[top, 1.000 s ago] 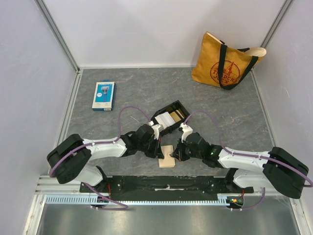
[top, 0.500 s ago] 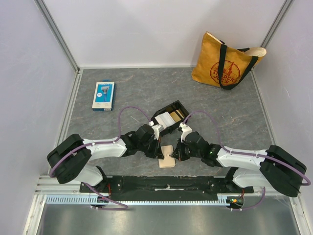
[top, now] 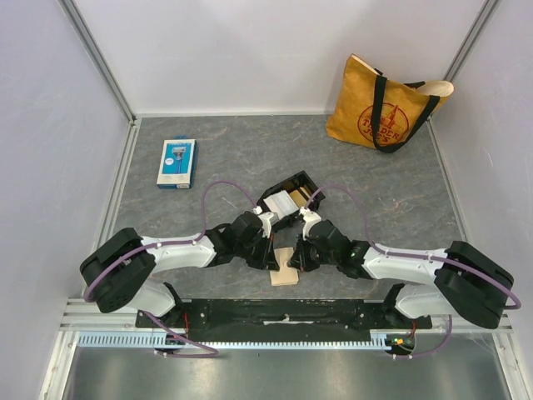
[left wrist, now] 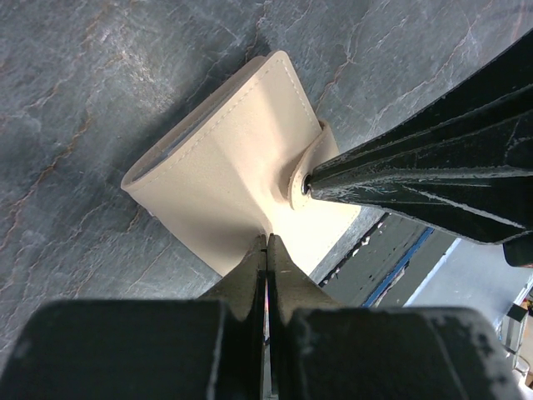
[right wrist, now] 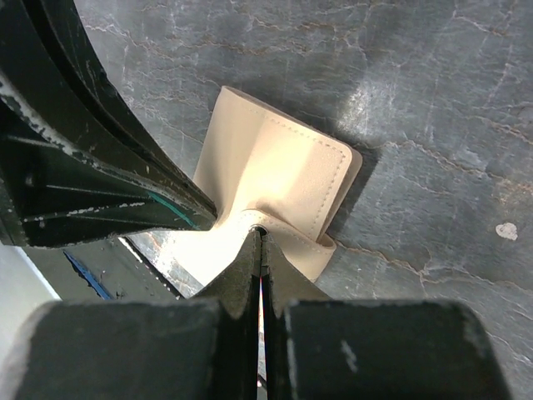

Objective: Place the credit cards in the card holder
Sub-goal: Close the card holder at the center of the board.

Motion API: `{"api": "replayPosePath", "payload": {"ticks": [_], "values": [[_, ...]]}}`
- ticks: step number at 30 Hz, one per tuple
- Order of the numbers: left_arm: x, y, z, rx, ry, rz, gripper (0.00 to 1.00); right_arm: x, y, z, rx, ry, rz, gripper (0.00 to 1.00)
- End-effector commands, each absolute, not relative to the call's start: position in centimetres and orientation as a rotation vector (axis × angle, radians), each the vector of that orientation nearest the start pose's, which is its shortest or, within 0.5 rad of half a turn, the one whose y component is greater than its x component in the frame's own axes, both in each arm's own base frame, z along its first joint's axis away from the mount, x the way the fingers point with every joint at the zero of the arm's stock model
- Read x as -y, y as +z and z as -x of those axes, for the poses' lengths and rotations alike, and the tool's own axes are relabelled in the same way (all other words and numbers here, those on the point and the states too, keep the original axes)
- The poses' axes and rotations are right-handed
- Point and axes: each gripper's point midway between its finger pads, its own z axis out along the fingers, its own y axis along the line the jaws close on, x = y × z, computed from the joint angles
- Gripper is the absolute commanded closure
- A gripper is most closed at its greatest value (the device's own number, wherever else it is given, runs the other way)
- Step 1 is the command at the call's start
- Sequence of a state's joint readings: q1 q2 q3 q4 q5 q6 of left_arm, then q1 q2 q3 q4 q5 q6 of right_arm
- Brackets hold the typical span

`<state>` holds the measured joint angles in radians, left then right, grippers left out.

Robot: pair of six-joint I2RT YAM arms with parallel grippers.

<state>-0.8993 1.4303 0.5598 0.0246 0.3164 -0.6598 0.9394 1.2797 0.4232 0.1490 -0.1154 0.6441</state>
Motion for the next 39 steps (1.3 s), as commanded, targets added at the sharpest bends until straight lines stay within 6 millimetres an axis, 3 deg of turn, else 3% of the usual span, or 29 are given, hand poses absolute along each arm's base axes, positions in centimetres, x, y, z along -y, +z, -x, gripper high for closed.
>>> {"api": "replayPosePath", "payload": {"ticks": [1,12,22,39], "values": [[30.4,3.8,-13.7,-2.582,-1.027,-0.540,0.98,-28.6,4.1,-16.1,-2.445,0.844,0.430,1.00],[30.1,3.5,-13.6,-2.585,-1.018,-0.517,0.98,-27.7,2.6,-16.2,-2.564,0.695,0.437,1.00],[29.9,3.2,-13.5,-2.588,-1.016,-0.493,0.98,-28.8,3.0,-16.4,-2.578,0.710,0.423,1.00],[29.4,2.9,-13.4,-2.588,-0.996,-0.452,0.98,-28.5,2.0,-16.5,-2.669,0.650,0.224,0.99]]}}
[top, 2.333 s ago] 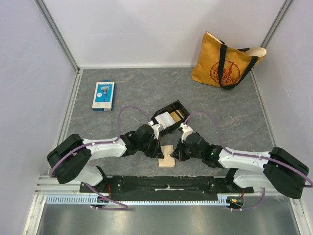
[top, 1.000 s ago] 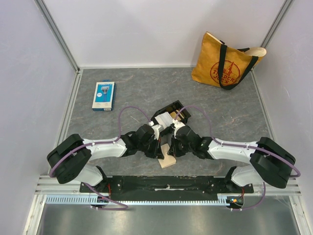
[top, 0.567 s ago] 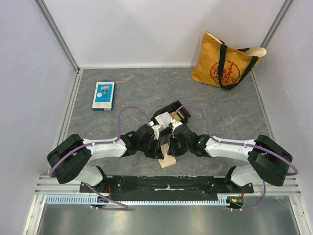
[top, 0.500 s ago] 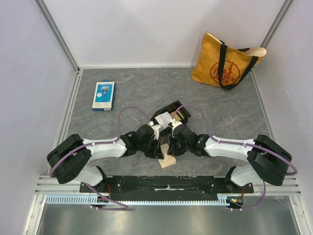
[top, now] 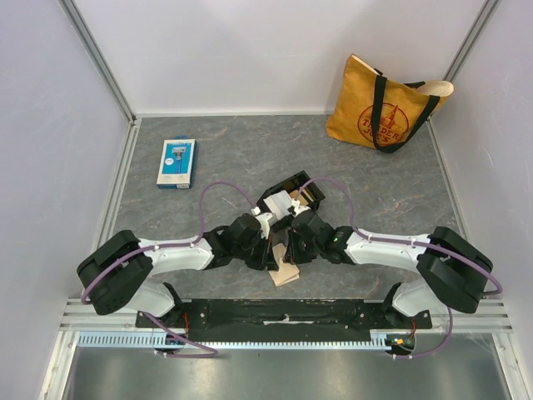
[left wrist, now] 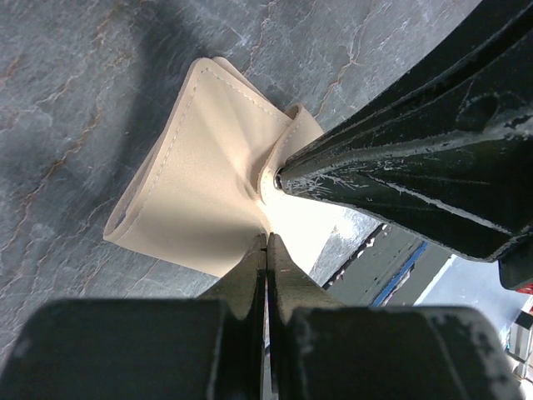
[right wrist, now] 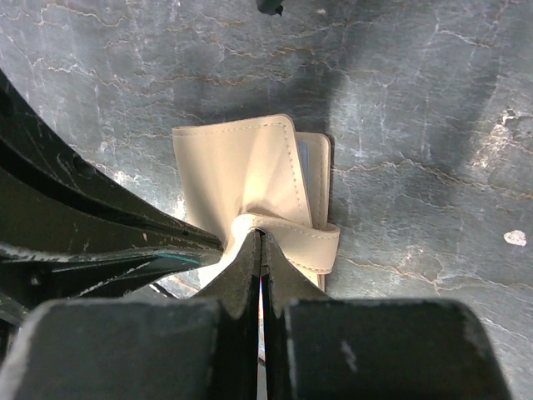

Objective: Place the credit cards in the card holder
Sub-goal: Close the card holder at the center of the board.

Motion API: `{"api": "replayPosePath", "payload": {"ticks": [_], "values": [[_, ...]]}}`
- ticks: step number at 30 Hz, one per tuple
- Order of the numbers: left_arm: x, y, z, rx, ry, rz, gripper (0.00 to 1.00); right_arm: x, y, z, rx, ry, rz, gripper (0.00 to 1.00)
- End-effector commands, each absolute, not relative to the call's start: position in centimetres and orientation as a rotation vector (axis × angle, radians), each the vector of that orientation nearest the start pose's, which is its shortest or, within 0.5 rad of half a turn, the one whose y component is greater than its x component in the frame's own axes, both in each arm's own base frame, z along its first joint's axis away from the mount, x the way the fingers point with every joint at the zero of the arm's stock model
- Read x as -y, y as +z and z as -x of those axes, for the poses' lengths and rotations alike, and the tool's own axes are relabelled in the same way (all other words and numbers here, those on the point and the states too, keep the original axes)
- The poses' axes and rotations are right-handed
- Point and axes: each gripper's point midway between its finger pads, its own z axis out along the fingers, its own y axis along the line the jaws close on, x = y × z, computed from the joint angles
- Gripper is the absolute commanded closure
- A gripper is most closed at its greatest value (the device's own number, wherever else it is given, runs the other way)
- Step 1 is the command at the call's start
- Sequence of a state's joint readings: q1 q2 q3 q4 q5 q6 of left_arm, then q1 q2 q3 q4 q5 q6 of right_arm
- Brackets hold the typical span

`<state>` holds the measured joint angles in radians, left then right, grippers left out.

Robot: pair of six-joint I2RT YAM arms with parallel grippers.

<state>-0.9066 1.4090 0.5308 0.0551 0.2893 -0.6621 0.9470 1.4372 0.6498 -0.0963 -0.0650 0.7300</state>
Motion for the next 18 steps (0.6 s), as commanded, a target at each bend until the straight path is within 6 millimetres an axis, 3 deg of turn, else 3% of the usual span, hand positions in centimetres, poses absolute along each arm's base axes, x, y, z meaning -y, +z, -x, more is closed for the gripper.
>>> {"api": "replayPosePath", "payload": {"ticks": [1,11,18], "values": [[29.4,2.8,-13.3,-2.589,-0.996,-0.454,0.98,-28.1,1.8,-16.9,-2.668,0.606,0.198,0.99],[29.3,2.6,-12.9,-2.595,-1.002,-0.457,0.98,-26.3,-0.4,-17.3,-2.745,0.394,0.132,0.95],[29.3,2.5,-12.9,-2.591,-1.004,-0.453,0.98,-25.5,-0.7,-17.5,-2.736,0.269,0.167,0.95]]}}
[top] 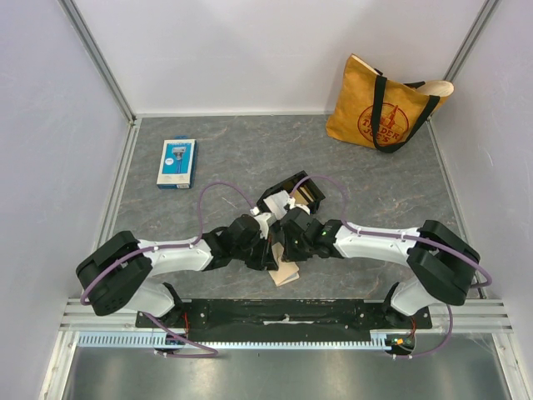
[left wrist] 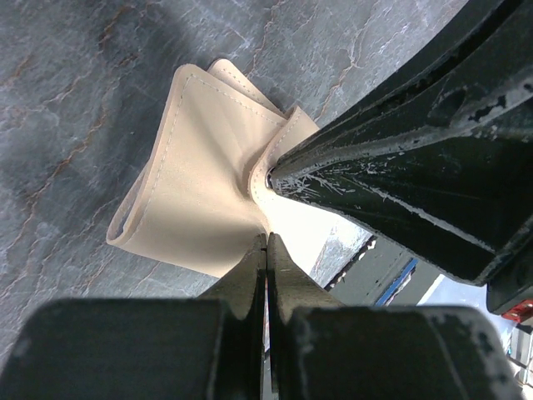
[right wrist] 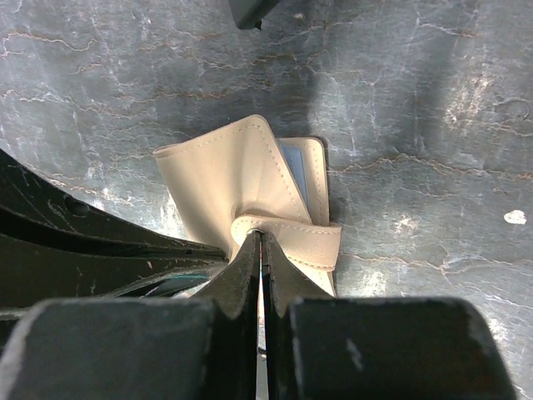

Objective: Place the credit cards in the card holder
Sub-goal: Close the card holder at the center of the board.

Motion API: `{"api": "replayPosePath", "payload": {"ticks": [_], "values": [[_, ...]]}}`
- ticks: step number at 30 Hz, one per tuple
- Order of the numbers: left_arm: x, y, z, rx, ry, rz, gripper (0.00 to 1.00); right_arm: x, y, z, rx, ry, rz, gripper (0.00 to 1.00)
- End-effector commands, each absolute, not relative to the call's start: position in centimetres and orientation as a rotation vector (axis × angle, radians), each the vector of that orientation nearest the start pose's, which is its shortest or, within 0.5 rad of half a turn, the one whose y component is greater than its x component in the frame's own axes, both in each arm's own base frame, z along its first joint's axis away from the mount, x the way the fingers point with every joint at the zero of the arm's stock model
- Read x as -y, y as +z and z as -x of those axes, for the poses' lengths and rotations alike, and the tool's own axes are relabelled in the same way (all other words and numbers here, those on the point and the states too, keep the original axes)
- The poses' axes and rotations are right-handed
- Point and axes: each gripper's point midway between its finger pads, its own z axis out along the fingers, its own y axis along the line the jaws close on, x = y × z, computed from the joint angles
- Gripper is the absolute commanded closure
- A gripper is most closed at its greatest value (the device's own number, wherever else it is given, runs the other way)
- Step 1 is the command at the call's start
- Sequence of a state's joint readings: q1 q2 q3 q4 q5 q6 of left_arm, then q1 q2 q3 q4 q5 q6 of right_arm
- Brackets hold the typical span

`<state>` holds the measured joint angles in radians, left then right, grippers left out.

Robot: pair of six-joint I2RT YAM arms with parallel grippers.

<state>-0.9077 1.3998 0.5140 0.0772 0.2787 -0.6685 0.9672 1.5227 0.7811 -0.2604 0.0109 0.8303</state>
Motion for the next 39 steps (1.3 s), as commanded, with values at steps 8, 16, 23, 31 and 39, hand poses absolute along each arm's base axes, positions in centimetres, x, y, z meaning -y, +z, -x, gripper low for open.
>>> {"api": "replayPosePath", "payload": {"ticks": [8,16,23,31,39], "values": [[29.3,2.5,-12.9,-2.587,-1.007,-0.444,0.98,-24.8,-1.8,-17.1,-2.731,0.080,0.254,0.95],[29.0,2.6,-12.9,-2.579,-0.999,-0.433,0.98,-24.7,-1.7,-17.3,-2.710,0.057,0.257,0.94],[29.2,2.9,-13.2,-2.562,-1.013,-0.432,0.98,-25.0,-1.5,-17.1,-2.718,0.081,0.279,0.94],[29.2,2.8,-13.3,-2.561,-1.008,-0.420,0.98,-24.9,-1.7,-17.1,-2.713,0.081,0.282,0.93],[29.1,2.8,-13.4,-2.561,-1.002,-0.396,0.98,-24.2,-1.2,-17.5,-2.682,0.048,0.299,0.89]]}}
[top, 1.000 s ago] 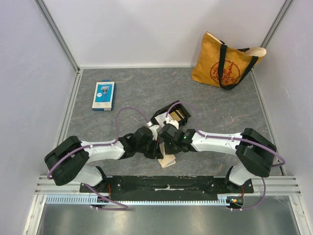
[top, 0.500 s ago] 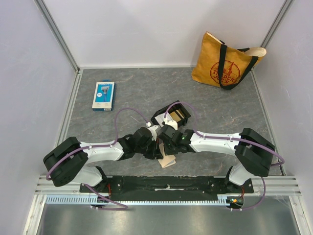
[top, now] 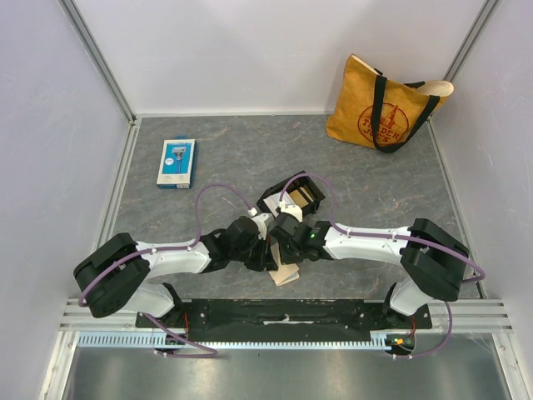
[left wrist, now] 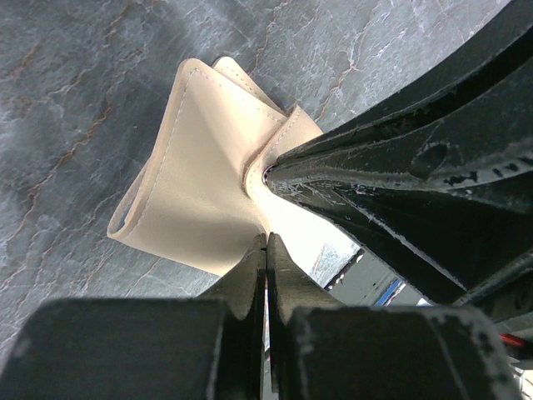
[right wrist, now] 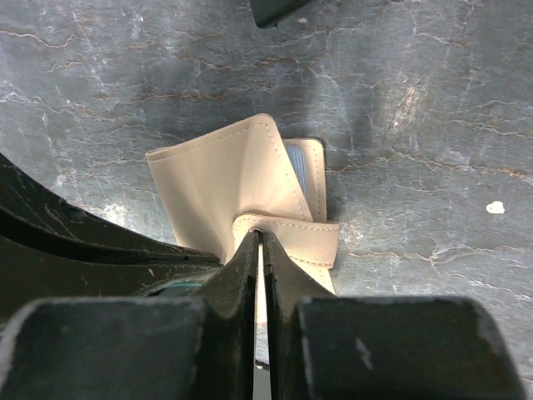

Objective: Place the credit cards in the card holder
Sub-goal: Close the card holder at the center of the board.

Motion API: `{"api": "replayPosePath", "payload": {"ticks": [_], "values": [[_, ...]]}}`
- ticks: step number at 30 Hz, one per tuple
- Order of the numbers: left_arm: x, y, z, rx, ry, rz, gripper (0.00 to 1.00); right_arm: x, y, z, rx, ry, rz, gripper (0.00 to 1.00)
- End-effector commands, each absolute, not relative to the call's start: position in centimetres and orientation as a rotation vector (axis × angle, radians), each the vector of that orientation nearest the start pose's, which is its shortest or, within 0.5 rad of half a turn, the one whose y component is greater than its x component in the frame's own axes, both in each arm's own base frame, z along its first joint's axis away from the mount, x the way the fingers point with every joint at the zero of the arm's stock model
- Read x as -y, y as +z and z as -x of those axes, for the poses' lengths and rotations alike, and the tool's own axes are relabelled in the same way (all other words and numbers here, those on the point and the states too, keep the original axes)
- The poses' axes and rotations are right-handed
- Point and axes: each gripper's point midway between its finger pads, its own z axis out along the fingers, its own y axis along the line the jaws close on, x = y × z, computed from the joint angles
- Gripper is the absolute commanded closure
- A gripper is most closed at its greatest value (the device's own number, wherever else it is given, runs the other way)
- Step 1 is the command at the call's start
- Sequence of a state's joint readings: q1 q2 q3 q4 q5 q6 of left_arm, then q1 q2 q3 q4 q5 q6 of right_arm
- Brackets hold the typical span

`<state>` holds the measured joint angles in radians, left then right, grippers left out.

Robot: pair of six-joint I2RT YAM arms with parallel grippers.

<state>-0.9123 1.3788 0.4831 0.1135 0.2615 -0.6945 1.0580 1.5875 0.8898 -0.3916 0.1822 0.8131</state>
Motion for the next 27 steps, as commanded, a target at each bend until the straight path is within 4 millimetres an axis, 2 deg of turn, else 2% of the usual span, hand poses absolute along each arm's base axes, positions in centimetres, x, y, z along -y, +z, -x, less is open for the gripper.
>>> {"api": "replayPosePath", "payload": {"ticks": [1,6,12,16,21,25,27], "values": [[29.1,2.8,-13.3,-2.561,-1.004,-0.399,0.98,-24.2,-1.1,-17.4,-2.683,0.051,0.304,0.89],[29.1,2.9,-13.3,-2.561,-1.010,-0.394,0.98,-24.7,-0.4,-17.7,-2.667,0.082,0.307,0.87],[29.0,2.8,-13.2,-2.563,-1.015,-0.378,0.98,-25.6,1.6,-18.5,-2.603,0.160,0.256,0.83],[29.1,2.8,-13.2,-2.567,-1.017,-0.386,0.98,-25.5,0.8,-18.4,-2.621,0.140,0.265,0.82],[29.2,2.7,-13.2,-2.569,-1.018,-0.389,0.98,-24.5,-1.0,-17.7,-2.666,0.066,0.302,0.82],[29.0,2.9,-13.2,-2.561,-1.019,-0.375,0.98,-24.6,-0.1,-17.7,-2.648,0.096,0.321,0.82],[29.2,3.4,-13.3,-2.544,-1.028,-0.379,0.98,-25.0,1.2,-17.9,-2.620,0.144,0.323,0.72]]}}
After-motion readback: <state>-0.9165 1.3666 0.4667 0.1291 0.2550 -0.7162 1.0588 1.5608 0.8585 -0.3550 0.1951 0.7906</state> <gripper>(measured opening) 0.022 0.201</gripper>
